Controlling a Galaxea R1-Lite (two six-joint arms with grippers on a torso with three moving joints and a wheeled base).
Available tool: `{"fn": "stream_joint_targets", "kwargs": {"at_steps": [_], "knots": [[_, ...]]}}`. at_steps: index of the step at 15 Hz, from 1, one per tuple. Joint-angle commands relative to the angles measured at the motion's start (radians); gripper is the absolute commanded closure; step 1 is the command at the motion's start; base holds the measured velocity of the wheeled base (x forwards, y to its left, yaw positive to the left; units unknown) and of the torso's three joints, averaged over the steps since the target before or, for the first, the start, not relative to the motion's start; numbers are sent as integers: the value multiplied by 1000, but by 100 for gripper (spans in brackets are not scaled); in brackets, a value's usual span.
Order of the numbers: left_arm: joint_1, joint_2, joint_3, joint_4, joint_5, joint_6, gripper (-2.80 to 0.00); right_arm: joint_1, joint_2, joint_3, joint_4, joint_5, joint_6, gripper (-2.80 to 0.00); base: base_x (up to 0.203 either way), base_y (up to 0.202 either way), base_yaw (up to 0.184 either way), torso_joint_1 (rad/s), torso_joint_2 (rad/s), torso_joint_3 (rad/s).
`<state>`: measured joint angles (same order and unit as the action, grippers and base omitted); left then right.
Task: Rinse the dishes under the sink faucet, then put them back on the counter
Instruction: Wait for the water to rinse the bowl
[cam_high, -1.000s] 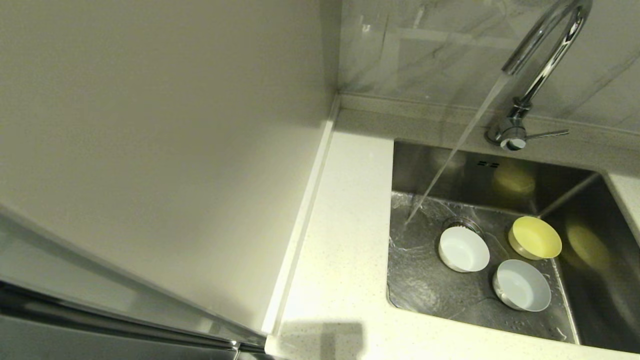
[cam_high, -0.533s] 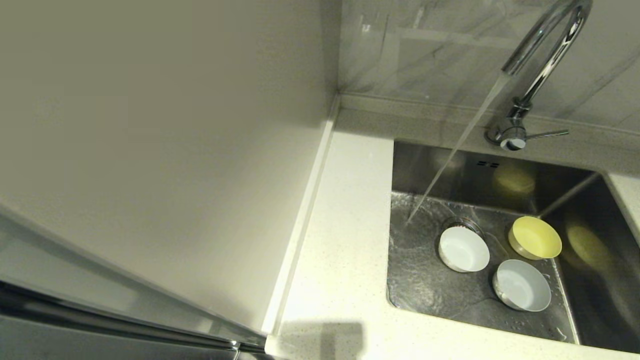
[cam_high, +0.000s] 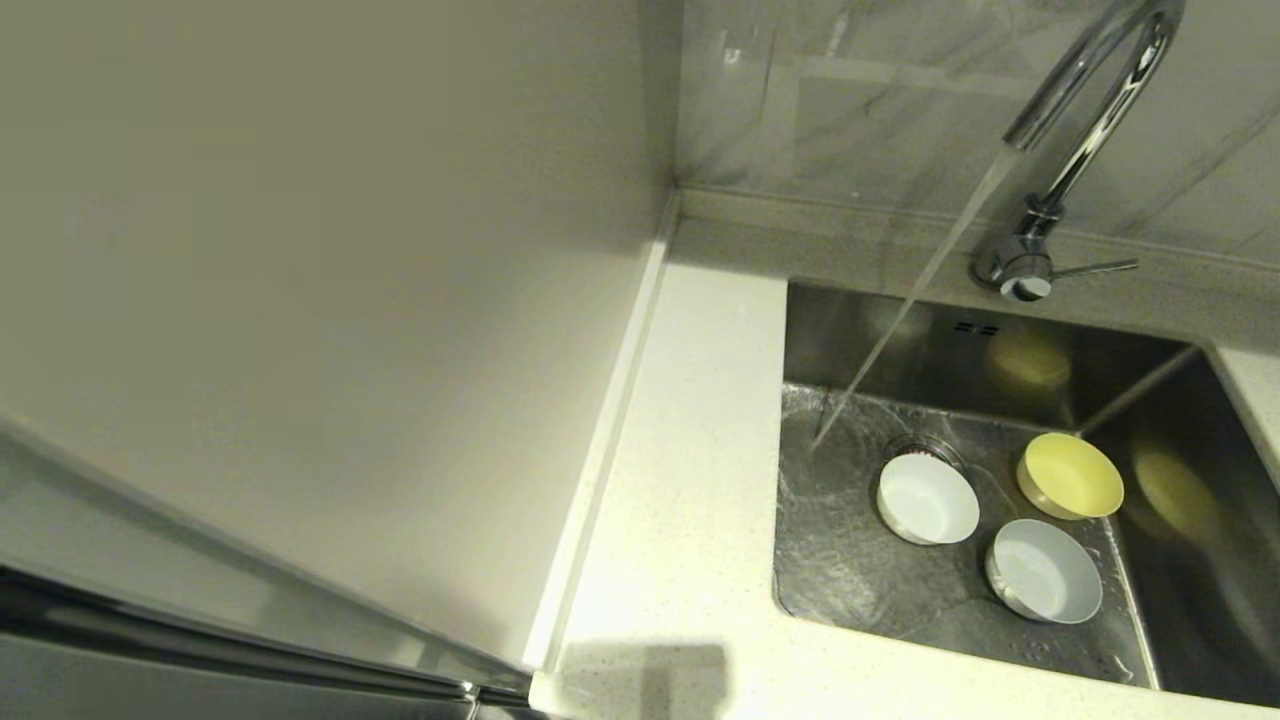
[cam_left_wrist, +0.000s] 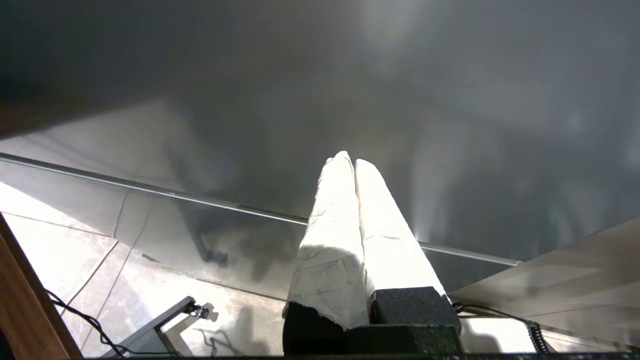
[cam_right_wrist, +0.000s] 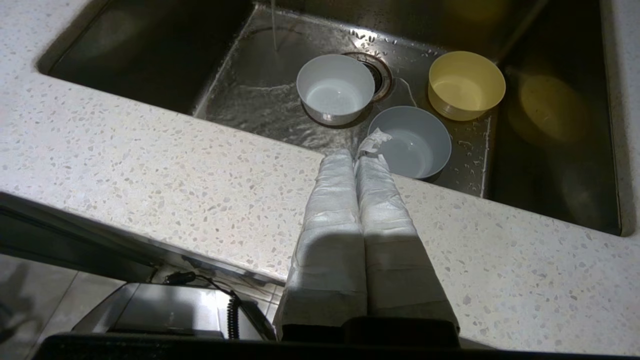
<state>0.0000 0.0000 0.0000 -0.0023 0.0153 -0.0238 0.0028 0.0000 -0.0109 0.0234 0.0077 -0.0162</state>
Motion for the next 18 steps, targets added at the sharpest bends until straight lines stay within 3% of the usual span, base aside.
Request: {"fn": "stream_joint_targets", "kwargs": {"at_steps": [1, 18], "knots": [[0, -3, 0, -1, 1, -1, 0, 1, 1, 0, 0, 0, 3, 0, 0, 0, 0, 0, 0, 0], [-1, -3, 0, -1, 0, -1, 0, 0, 0, 0, 0, 0, 2, 0, 0, 0, 0, 0, 0, 0]]}}
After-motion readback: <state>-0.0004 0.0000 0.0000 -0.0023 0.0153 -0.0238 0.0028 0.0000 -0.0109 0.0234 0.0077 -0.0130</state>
